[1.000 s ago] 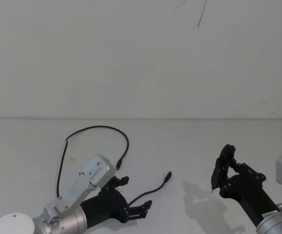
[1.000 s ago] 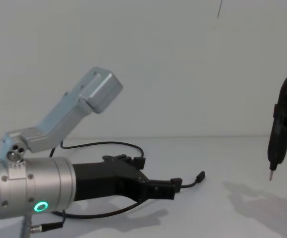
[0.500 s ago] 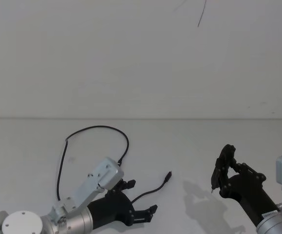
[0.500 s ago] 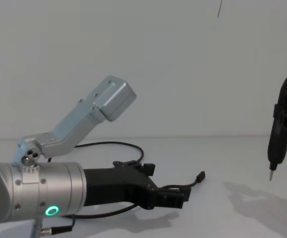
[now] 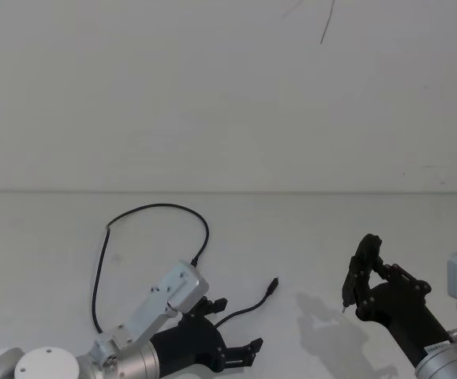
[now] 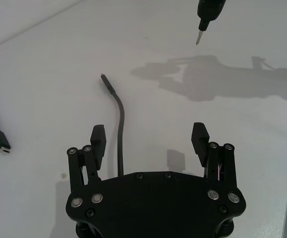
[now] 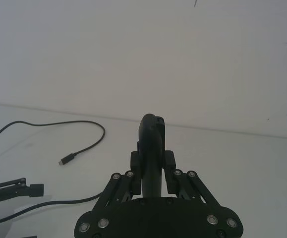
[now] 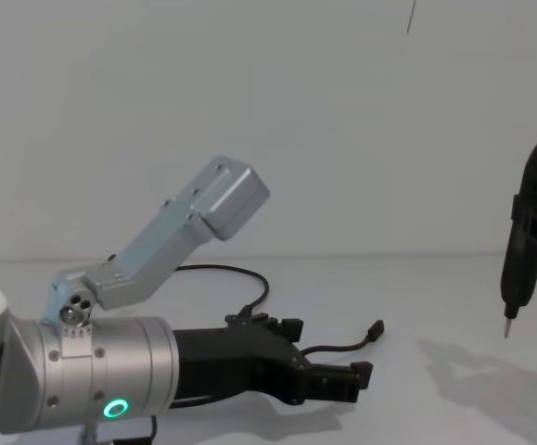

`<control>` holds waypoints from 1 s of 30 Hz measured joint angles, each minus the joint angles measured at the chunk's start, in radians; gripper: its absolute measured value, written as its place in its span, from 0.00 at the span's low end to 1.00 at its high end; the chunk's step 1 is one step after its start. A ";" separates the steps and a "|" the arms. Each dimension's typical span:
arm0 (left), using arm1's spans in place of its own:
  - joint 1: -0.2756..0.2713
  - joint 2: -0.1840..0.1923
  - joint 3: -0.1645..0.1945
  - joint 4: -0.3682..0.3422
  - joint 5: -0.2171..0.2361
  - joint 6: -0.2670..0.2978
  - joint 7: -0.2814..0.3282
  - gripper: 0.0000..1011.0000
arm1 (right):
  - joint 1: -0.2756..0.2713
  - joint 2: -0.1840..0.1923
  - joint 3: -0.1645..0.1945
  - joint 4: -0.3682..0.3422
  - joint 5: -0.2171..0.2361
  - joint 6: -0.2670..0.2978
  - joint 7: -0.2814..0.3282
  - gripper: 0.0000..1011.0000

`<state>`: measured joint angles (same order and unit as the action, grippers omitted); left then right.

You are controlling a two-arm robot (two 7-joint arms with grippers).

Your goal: Pick up the data cable with the one hand.

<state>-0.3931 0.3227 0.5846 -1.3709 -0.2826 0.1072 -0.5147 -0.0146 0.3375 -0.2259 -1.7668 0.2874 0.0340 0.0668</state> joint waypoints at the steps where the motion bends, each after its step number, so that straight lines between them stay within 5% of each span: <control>1: 0.000 -0.002 0.000 0.001 0.000 0.001 0.000 0.99 | 0.000 0.000 0.000 0.000 0.000 0.000 0.000 0.27; 30: -0.039 -0.023 -0.009 0.063 -0.018 0.034 0.000 0.99 | 0.000 0.000 0.000 0.000 0.000 0.000 0.000 0.27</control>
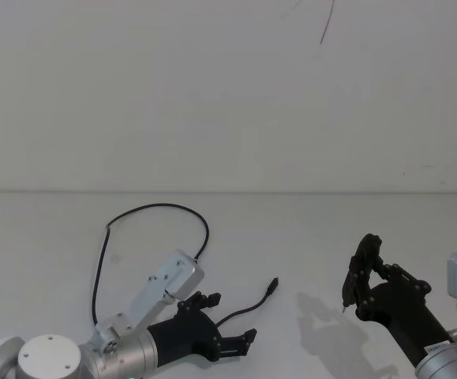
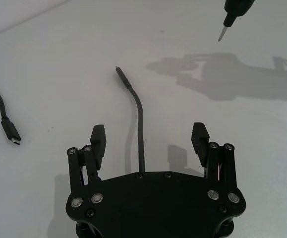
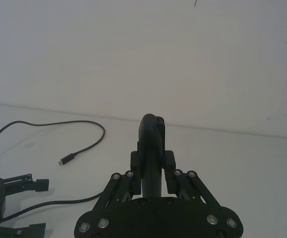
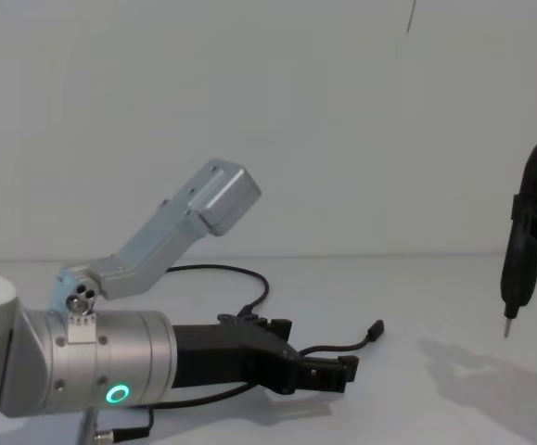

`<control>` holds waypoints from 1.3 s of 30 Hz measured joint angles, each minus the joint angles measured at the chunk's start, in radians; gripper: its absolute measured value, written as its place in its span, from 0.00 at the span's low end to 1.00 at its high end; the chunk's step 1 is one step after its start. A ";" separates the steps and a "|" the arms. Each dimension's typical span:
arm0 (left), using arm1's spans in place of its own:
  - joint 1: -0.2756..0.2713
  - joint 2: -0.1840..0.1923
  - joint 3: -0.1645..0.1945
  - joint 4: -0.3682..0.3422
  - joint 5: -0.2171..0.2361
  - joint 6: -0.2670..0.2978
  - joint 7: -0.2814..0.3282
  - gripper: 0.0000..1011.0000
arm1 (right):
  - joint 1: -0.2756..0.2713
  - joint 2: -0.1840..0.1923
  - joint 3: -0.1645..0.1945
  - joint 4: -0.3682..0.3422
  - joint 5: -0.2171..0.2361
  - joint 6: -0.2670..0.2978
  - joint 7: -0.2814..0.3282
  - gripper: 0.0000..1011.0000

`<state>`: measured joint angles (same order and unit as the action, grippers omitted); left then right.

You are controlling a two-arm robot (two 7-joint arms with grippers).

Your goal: Pick up the data cable with the one hand.

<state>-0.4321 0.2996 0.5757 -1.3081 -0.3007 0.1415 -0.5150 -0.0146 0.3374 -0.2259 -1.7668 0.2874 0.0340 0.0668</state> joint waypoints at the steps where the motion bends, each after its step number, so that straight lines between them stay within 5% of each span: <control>1: -0.005 -0.001 0.002 0.005 0.000 0.001 -0.002 0.99 | 0.000 0.000 0.000 0.000 0.000 0.000 0.000 0.27; 6: -0.019 -0.008 0.008 0.025 0.001 0.004 -0.009 0.99 | 0.000 0.000 0.000 0.000 0.000 0.000 0.000 0.27; 14: -0.038 -0.018 0.016 0.053 0.002 0.004 -0.020 0.84 | 0.000 0.000 0.000 0.000 0.000 0.000 0.000 0.27; 39: -0.060 -0.028 0.026 0.083 0.000 -0.001 -0.035 0.07 | 0.000 0.000 0.000 0.000 0.000 0.000 0.000 0.27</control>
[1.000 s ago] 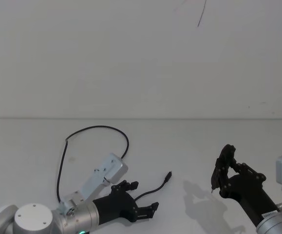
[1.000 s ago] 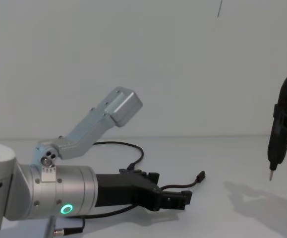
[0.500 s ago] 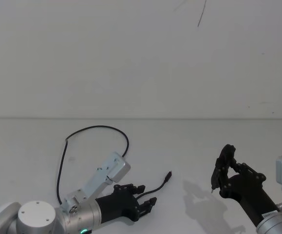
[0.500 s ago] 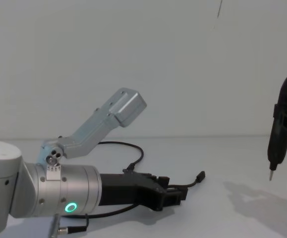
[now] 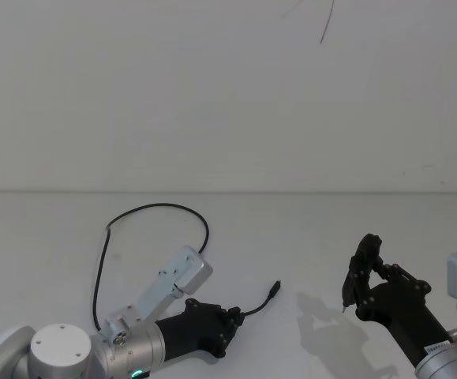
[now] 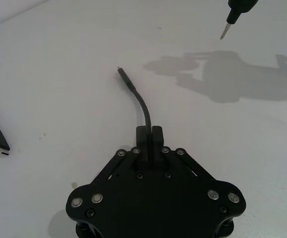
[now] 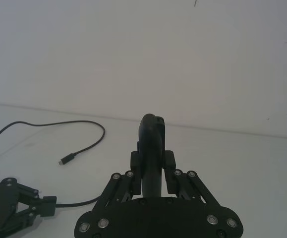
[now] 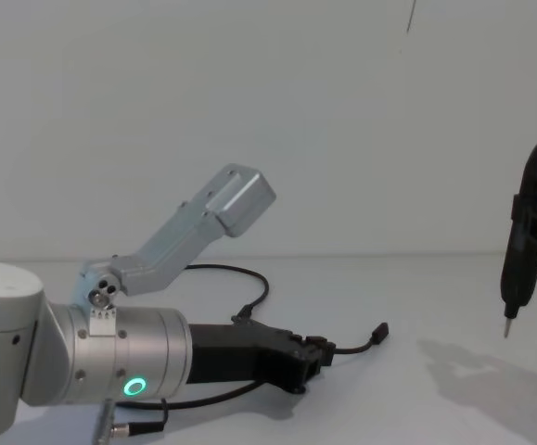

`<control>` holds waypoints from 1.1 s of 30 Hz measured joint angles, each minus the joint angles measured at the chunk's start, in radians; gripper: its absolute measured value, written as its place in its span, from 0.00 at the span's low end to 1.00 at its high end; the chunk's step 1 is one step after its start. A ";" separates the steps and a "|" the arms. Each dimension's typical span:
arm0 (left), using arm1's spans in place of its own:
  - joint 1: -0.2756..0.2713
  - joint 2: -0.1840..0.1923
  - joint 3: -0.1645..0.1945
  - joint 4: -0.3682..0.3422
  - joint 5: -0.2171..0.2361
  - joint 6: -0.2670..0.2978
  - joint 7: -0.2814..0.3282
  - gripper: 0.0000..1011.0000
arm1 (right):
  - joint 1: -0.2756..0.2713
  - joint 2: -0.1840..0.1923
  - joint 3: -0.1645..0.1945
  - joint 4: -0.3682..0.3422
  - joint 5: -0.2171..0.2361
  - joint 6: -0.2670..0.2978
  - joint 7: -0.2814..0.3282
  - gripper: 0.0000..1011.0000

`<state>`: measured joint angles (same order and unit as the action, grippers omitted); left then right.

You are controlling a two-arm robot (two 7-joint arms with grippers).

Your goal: Pick up the data cable with the one hand.

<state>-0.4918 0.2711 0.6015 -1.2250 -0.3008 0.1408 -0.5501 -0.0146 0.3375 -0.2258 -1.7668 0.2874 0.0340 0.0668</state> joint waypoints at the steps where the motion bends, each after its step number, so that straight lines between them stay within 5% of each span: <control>1: 0.000 0.000 0.000 0.000 0.000 0.000 0.000 0.06 | 0.000 0.000 0.000 0.000 0.000 0.000 0.000 0.27; 17: 0.017 0.030 -0.012 -0.072 -0.018 -0.025 -0.015 0.05 | 0.000 0.000 0.000 0.000 0.000 0.000 0.000 0.27; 33: 0.092 0.169 -0.060 -0.286 -0.096 -0.016 -0.093 0.05 | 0.000 0.000 0.000 0.000 0.000 0.000 0.000 0.27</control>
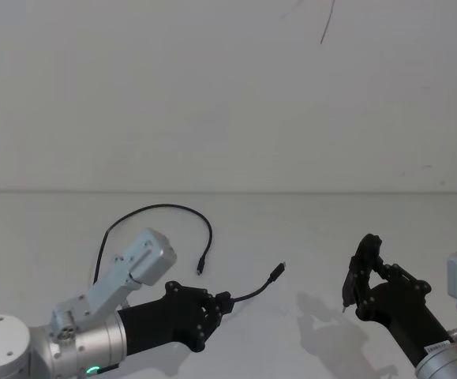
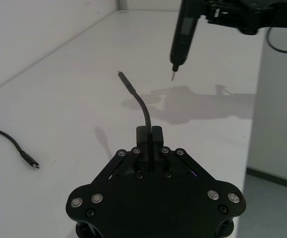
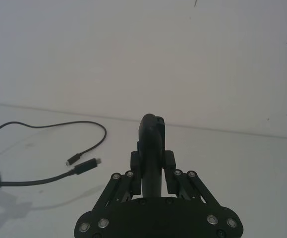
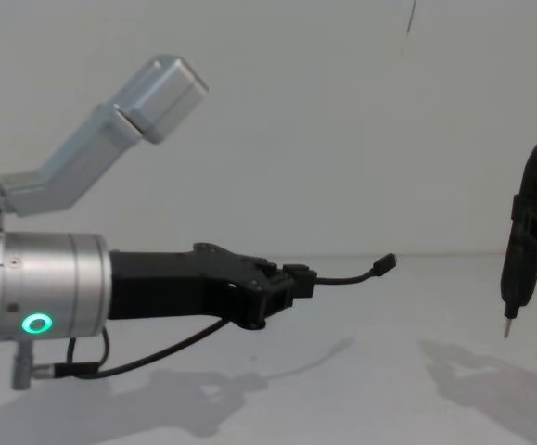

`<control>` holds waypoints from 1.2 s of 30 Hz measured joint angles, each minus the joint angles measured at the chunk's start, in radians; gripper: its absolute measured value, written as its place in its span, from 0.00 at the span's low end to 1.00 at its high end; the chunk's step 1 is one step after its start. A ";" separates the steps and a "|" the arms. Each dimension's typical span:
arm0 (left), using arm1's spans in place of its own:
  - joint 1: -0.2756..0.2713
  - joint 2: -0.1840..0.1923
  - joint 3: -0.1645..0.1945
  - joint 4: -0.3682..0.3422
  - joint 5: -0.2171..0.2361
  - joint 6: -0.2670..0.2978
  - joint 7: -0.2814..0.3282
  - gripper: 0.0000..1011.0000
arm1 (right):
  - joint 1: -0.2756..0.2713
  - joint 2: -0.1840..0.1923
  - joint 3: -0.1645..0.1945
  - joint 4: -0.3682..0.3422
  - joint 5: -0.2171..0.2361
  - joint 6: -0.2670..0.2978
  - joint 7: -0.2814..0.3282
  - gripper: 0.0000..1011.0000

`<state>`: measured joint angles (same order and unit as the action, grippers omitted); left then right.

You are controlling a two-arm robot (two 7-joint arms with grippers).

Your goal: Pick up the data cable with the one hand.

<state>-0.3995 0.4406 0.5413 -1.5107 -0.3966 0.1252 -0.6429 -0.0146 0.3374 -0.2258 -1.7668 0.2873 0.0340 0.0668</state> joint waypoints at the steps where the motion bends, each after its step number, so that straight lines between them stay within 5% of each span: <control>1: 0.003 0.005 -0.001 -0.007 -0.002 0.001 -0.002 0.05 | 0.000 0.000 0.000 0.000 0.000 0.000 0.000 0.27; 23: 0.039 0.083 -0.018 -0.095 -0.054 0.014 -0.043 0.05 | -0.002 -0.005 0.004 -0.023 -0.002 -0.003 0.005 0.27; 36: 0.043 0.093 -0.020 -0.105 -0.061 0.015 -0.047 0.05 | -0.004 -0.021 0.022 -0.073 0.061 0.009 0.050 0.27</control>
<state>-0.3564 0.5335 0.5213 -1.6156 -0.4580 0.1406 -0.6903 -0.0181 0.3164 -0.2041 -1.8396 0.3480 0.0431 0.1170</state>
